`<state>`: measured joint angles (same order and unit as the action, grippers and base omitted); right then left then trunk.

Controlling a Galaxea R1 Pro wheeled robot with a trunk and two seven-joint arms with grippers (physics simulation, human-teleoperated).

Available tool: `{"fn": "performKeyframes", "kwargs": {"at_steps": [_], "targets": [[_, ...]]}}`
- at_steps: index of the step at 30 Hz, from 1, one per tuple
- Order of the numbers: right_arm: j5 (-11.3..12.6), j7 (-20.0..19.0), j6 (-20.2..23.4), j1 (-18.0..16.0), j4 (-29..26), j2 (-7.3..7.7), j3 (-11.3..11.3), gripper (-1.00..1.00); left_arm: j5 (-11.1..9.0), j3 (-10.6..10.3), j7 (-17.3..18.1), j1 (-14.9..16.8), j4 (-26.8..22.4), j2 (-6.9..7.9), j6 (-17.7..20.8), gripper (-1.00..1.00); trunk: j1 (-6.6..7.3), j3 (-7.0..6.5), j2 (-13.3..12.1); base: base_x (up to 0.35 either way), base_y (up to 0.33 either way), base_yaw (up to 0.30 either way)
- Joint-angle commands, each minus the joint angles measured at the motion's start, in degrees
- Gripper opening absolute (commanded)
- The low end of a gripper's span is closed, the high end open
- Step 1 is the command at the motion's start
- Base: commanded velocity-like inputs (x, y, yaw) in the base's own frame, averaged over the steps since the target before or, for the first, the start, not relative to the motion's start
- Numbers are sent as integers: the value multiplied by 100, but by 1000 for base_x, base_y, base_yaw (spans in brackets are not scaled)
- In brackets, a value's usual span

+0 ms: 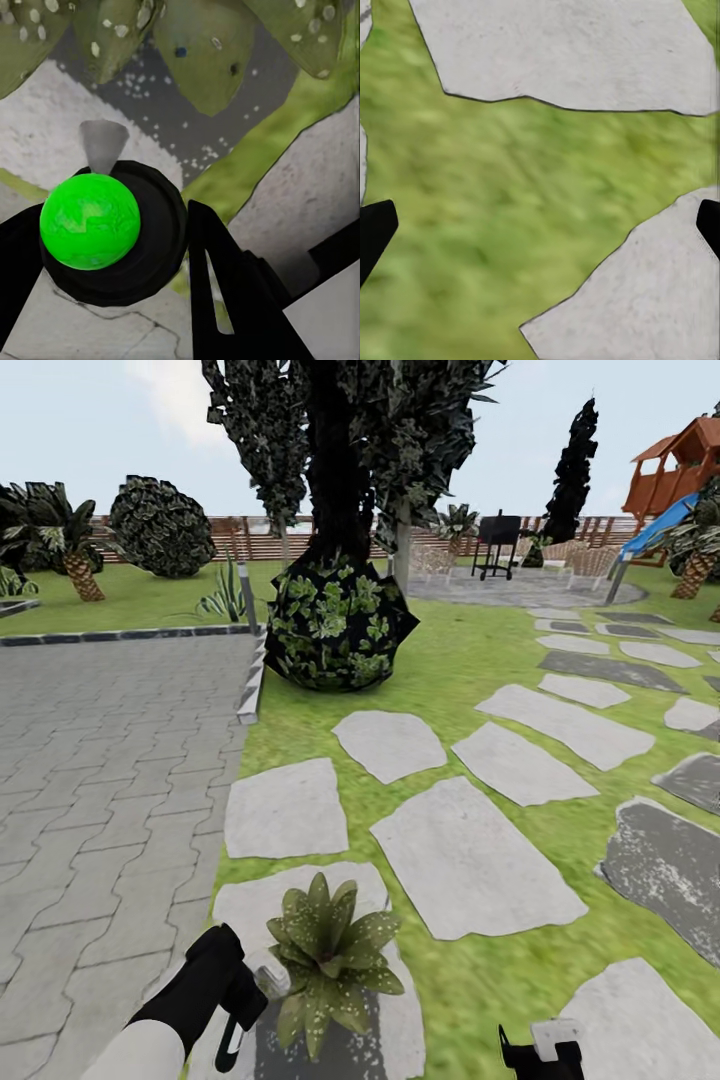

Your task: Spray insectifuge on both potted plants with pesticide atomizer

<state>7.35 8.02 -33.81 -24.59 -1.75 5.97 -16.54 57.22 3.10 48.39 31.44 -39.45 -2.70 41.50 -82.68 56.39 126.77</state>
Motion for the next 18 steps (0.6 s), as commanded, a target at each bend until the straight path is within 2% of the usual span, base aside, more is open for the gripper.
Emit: {"fn": "performKeyframes", "kwargs": {"at_steps": [1, 6, 10, 14, 18], "targets": [[58, 6, -11, 0, 0, 0, -51, 100, 44, 33, 48, 2, -10, -10, 25, -100, 1, 5, 2, 0, -273, 0], [56, 6, -11, -2, 0, 0, -51, 100, 47, 33, 48, 2, -10, -6, 25, -100, 1, 5, 2, 0, -273, 66], [56, 6, -11, 0, 0, 0, -51, 100, 51, 33, 48, 2, -10, -3, 25, -100, 1, 5, 2, -24, -273, 262], [56, 6, -11, -1, 0, 0, -51, 100, 52, 32, 48, 2, -10, -3, 29, -100, 1, 5, 2, -160, -247, 276], [56, 6, -11, -1, 0, 0, -51, 100, 52, 39, 49, 2, -18, 7, 33, -100, 1, 5, 2, -128, -122, 207]]}}
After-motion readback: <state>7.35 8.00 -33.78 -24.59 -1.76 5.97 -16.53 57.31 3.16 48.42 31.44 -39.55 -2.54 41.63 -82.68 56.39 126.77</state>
